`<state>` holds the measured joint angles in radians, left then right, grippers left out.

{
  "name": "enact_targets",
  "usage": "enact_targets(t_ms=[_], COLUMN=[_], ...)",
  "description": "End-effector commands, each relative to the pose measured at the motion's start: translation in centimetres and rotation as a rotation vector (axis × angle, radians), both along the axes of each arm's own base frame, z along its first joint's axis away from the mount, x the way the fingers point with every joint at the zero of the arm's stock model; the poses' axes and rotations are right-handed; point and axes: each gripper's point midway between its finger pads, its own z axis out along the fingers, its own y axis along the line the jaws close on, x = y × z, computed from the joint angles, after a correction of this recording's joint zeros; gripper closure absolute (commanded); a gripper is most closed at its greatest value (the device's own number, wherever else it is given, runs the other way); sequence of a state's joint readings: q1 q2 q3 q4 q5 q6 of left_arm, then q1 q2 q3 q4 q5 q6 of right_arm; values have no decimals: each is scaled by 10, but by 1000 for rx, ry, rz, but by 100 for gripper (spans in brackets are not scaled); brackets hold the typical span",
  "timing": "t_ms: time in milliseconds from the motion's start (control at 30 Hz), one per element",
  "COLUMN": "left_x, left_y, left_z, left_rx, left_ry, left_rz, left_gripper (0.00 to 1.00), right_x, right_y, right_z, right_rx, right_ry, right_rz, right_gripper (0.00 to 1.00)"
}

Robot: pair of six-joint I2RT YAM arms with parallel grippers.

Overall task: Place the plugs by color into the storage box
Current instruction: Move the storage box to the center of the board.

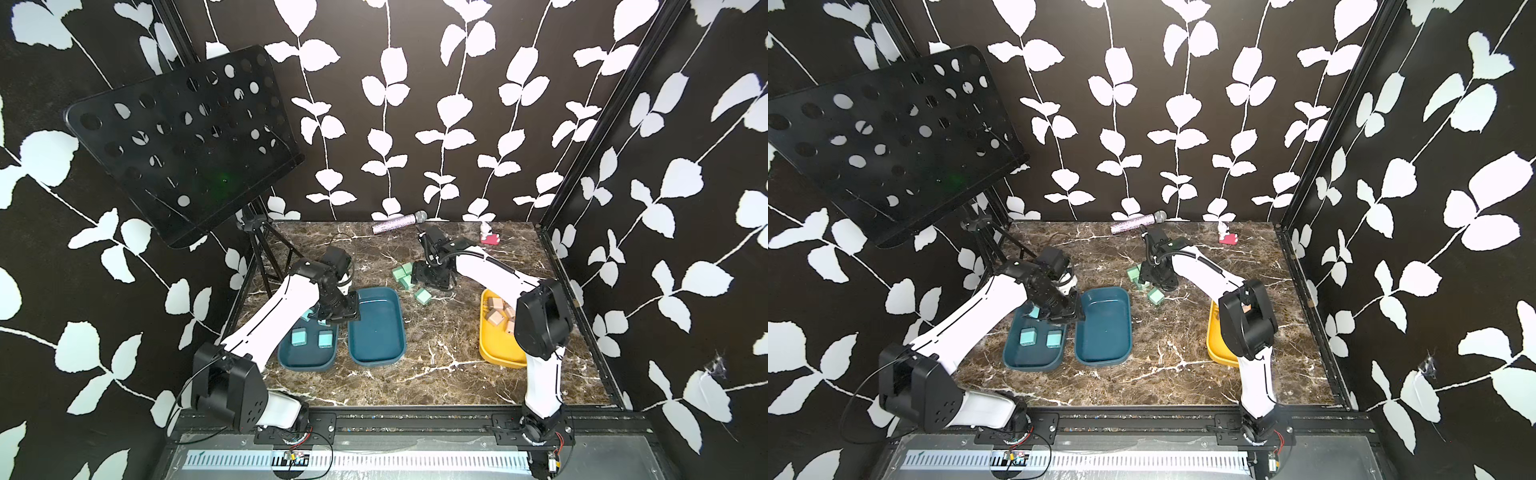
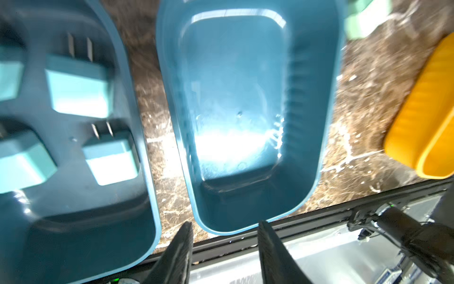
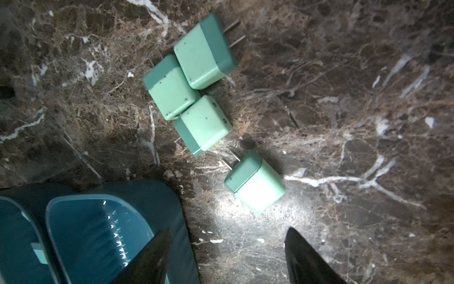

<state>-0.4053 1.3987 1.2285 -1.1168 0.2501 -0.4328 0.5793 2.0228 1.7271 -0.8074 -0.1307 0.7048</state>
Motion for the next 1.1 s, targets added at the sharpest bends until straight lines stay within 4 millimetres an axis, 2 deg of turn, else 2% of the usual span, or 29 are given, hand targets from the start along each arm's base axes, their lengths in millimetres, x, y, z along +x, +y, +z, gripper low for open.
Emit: enact_targets(t_ms=[0, 333, 633, 800, 1067], left_x=[-8, -15, -14, -2, 29], left_y=[14, 30, 28, 26, 19], left_z=[4, -3, -11, -23, -38], left_rx=[25, 4, -20, -11, 16], left_ry=[18, 55, 93, 101, 107], left_rz=[21, 77, 120, 130, 104], left_gripper=[54, 46, 35, 29, 29], right_x=[-8, -13, -24, -36, -53], right_y=[-13, -3, -1, 4, 6], right_z=[-11, -40, -58, -67, -72], right_rx=[-77, -52, -51, -61, -104], right_ry=[46, 85, 118, 128, 138], right_rz=[124, 201, 228, 245, 262], right_gripper=[28, 29, 31, 34, 38])
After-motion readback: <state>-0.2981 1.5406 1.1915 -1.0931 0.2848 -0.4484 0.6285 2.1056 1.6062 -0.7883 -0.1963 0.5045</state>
